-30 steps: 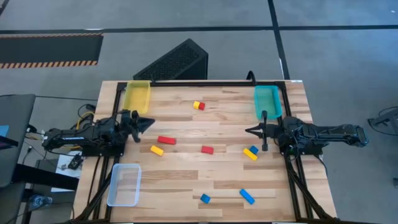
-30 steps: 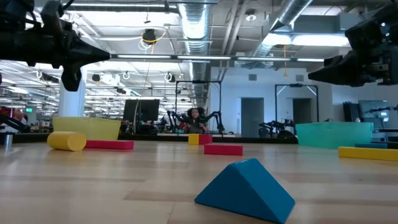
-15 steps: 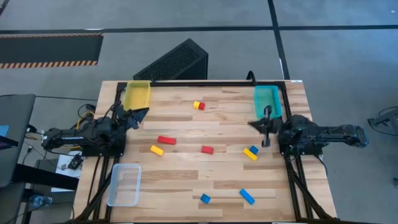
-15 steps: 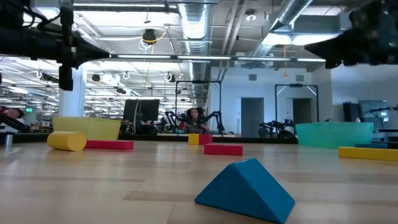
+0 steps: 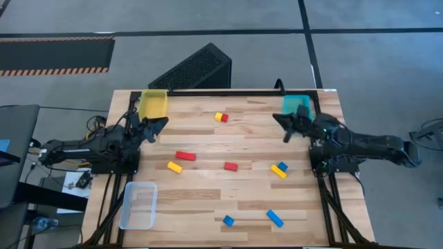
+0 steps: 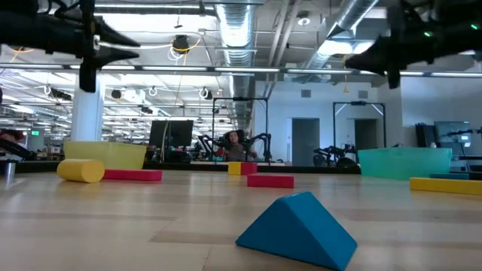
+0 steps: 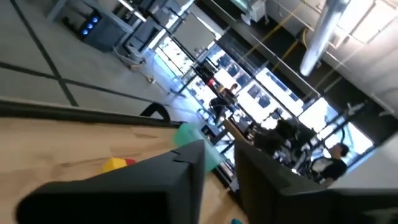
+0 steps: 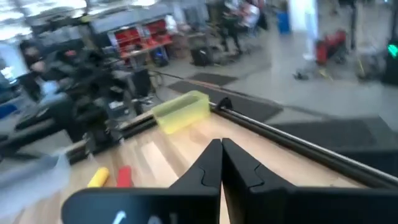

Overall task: Sort & place blocks by color
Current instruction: Put the blue square wooden block into the green bin

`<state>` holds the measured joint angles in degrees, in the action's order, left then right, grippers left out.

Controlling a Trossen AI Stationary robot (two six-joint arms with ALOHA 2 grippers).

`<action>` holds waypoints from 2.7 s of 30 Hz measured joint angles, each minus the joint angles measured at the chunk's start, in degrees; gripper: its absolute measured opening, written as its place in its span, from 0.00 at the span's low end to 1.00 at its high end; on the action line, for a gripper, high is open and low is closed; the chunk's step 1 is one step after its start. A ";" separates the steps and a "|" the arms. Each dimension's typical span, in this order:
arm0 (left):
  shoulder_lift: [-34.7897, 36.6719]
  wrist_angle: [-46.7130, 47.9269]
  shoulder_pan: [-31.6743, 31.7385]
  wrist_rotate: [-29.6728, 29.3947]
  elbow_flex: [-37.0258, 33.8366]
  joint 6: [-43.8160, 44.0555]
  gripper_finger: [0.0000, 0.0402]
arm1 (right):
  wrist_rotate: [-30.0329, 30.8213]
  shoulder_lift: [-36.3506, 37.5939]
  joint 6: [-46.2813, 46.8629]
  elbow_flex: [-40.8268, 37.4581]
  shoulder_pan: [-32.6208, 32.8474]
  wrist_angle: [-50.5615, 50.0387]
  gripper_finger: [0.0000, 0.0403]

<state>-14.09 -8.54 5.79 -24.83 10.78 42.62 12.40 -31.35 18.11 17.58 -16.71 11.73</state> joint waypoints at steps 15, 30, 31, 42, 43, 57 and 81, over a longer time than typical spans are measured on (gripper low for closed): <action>-19.69 23.14 5.86 3.61 20.81 -15.40 0.39 | -1.69 -32.63 6.15 39.28 4.64 -42.99 0.02; -37.06 17.79 2.07 5.08 19.90 -5.02 0.36 | -5.86 -39.28 40.99 42.06 17.55 -62.65 0.11; -37.82 17.34 0.52 5.04 19.90 -5.02 0.36 | -4.68 -39.26 43.57 42.06 19.08 -65.08 0.11; -38.93 9.98 -14.47 -2.15 19.87 -17.01 0.36 | -7.94 -40.78 53.87 41.60 26.33 -77.13 0.31; -38.93 9.36 -15.02 -2.41 19.87 -17.67 0.36 | -9.13 -41.36 54.82 41.13 26.09 -76.94 0.34; -39.58 8.43 -14.00 5.27 19.87 -33.47 0.33 | -19.89 -54.22 36.30 41.17 32.15 -70.99 0.32; -54.55 -10.03 -6.69 13.39 21.75 -34.51 0.28 | -16.82 -42.39 57.92 24.03 23.66 -61.55 0.70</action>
<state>-68.63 -18.57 -0.90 -11.44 32.53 8.11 -4.42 -73.74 76.04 41.61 6.95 -49.83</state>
